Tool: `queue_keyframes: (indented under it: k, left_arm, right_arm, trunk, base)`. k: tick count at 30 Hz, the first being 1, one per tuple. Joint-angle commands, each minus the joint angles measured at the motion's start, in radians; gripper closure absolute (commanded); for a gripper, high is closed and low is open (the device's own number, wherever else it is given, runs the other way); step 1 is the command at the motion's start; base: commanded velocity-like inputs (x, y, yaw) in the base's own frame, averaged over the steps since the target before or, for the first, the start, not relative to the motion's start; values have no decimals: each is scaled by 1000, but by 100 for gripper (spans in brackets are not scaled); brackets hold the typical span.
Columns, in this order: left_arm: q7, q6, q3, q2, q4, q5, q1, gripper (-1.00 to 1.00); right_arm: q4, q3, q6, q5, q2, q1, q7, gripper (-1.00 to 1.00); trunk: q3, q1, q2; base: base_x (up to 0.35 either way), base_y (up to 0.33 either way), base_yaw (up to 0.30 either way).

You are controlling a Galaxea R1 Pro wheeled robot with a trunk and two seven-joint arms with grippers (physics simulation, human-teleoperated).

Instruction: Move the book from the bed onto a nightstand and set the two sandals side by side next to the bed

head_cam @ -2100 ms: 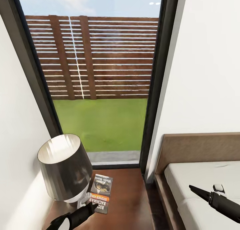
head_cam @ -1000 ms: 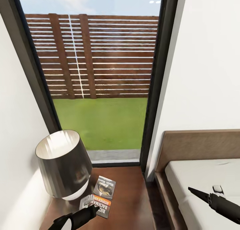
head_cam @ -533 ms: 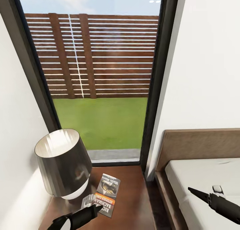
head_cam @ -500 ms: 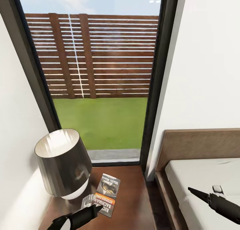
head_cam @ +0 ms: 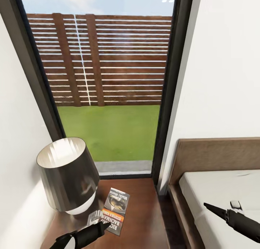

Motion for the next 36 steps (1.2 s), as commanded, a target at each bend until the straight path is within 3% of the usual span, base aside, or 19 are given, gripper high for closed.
queue_keyframes:
  k: [1,29,36]
  left_arm:
    - [-2,9,2,0,0,7,0,100]
    - [-2,9,1,0,0,7,0,100]
    - [-3,9,3,0,0,7,0,100]
  right_arm:
    - [0,0,6,-4,0,0,0,-100]
    - [-27,-3,-4,-5,-1,0,6,-100]
    - [-29,-4,-3,-6,-3,-1,8,-100]
  trunk:
    - [-4,4,-8]
    - [-92,111,-204]
    - [-92,111,-204]
  base:
    - [0,0,0]
    - [0,0,0]
    - [0,0,0]
